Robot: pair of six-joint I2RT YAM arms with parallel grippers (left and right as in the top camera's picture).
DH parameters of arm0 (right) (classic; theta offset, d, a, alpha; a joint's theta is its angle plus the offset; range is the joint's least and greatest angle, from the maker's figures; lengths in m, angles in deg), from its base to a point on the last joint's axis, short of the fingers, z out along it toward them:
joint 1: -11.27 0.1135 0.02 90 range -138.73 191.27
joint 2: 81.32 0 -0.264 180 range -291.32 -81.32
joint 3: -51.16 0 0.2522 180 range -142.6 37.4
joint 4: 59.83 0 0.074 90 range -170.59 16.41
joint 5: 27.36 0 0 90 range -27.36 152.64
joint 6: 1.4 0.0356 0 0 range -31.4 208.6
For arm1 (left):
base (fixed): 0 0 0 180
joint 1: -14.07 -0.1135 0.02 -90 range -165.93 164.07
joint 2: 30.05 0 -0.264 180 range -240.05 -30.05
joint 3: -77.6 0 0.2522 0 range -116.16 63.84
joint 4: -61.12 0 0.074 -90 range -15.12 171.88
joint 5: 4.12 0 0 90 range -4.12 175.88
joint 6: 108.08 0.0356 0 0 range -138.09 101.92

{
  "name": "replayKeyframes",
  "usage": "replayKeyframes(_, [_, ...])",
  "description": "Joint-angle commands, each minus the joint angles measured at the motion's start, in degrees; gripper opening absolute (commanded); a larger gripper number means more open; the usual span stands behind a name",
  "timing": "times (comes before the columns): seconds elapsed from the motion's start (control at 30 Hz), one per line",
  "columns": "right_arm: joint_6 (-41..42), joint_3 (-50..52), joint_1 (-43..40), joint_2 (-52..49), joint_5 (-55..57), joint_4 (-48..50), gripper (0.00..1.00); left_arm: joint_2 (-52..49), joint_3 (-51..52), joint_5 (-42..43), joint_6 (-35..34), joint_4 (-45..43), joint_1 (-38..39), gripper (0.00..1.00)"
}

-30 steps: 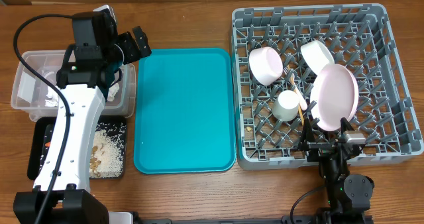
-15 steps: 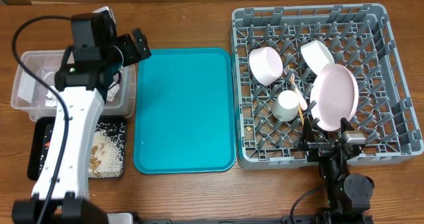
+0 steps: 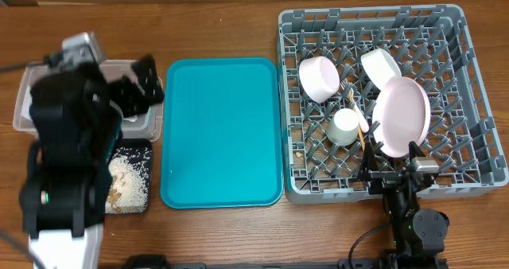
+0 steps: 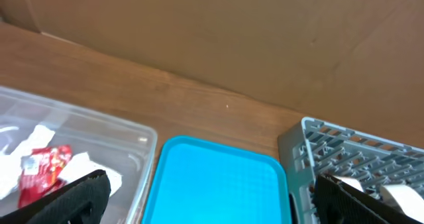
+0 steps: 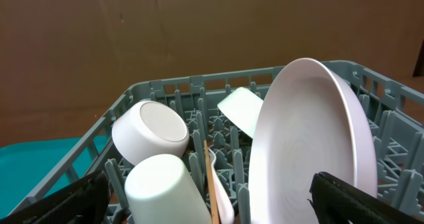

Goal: Sort waste into correct bins and load items into the dishwasher

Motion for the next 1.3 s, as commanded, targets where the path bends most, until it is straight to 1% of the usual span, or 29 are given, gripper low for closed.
replayKeyframes(0.0, [-0.3,0.6,-0.3,0.6,0.5,0.3,1.00,5.7,8.3,-2.3,-0.8,0.1,0.4,1.00])
replayKeyframes(0.13, [-0.3,0.6,-0.3,0.6,0.5,0.3,1.00,14.0,20.3,-3.3,-0.8,-1.3,0.3,1.00])
replayKeyframes(0.2, [-0.3,0.6,-0.3,0.6,0.5,0.3,1.00,20.2,29.7,-3.3,-0.9,-5.1,0.3,1.00])
replayKeyframes(0.33, [-0.3,0.6,-0.3,0.6,0.5,0.3,1.00,28.0,40.6,-3.3,-2.0,-10.9,0.3,1.00])
replayKeyframes(0.37, [-0.3,0.6,-0.3,0.6,0.5,0.3,1.00,31.6,45.7,-3.2,-2.8,-14.3,0.3,1.00])
replayKeyframes(0.5, [-0.3,0.6,-0.3,0.6,0.5,0.3,1.00,37.1,53.6,-3.1,-3.3,-21.6,0.3,1.00])
replayKeyframes(0.7, [-0.3,0.6,-0.3,0.6,0.5,0.3,1.00,43.5,62.0,-3.1,-3.4,-32.5,0.3,1.00])
replayKeyframes(0.83, [-0.3,0.6,-0.3,0.6,0.5,0.3,1.00,47.7,66.6,-3.1,-3.4,-36.8,0.3,1.00])
replayKeyframes(1.03, [-0.3,0.6,-0.3,0.6,0.5,0.3,1.00,53.5,71.3,-3.5,-3.1,-37.2,0.3,1.00])
replayKeyframes(1.07, [-0.3,0.6,-0.3,0.6,0.5,0.3,1.00,54.5,71.3,-4.0,-2.7,-35.1,0.3,1.00])
replayKeyframes(1.17, [-0.3,0.6,-0.3,0.6,0.5,0.3,1.00,56.7,71.2,-3.9,1.4,-34.7,0.4,1.00])
replayKeyframes(1.27, [-0.3,0.6,-0.3,0.6,0.5,0.3,1.00,56.6,71.2,-3.5,5.2,-34.6,0.4,1.00])
